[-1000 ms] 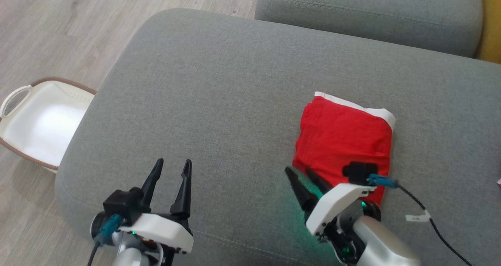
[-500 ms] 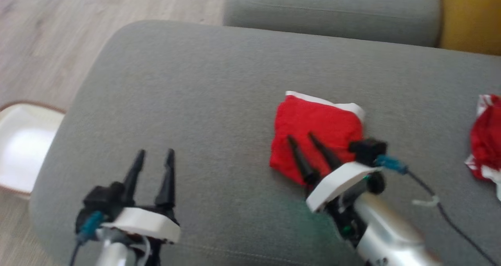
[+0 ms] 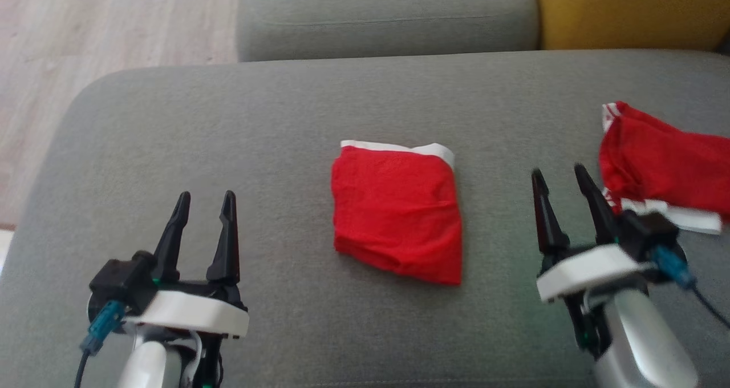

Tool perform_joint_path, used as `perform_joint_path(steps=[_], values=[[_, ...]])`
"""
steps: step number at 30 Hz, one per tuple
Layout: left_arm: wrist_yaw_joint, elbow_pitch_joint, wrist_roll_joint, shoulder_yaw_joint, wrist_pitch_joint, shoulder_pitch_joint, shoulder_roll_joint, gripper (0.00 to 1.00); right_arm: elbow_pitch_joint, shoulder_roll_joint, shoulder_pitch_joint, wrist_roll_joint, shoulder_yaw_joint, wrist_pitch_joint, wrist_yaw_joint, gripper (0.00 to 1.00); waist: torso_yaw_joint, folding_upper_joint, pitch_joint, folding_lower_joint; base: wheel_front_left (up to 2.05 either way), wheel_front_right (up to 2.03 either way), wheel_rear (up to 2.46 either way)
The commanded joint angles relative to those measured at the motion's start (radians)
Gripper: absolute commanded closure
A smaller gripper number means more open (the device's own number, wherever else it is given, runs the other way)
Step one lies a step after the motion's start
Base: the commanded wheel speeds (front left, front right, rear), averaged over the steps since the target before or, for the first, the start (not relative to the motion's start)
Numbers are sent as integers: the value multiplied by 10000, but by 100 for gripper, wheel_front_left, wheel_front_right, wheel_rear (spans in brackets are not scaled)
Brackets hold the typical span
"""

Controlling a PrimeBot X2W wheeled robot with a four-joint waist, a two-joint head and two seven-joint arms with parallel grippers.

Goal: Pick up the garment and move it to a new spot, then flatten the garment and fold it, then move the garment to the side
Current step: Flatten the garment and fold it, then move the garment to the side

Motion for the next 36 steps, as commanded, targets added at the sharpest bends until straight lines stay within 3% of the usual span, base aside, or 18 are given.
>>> perform_joint_path(steps=[1,8,21,36], values=[[-20,-371,-21,273,-122,-591,56,0,-411,142,-170,-100,144,-126,39,0,-159,0,-18,0,0,0,0],[2,-264,-278,172,-122,-485,56,0,-1405,479,978,-1046,-816,-132,39,0,-520,0,33,0,0,0,0],[-93,-113,-150,-117,-122,-360,56,0,-1915,502,1569,-525,-736,-134,39,0,-694,0,167,0,0,0,0],[-126,-55,-122,-537,-122,-769,56,0,-394,503,335,170,-365,201,39,0,567,0,989,0,0,0,0]])
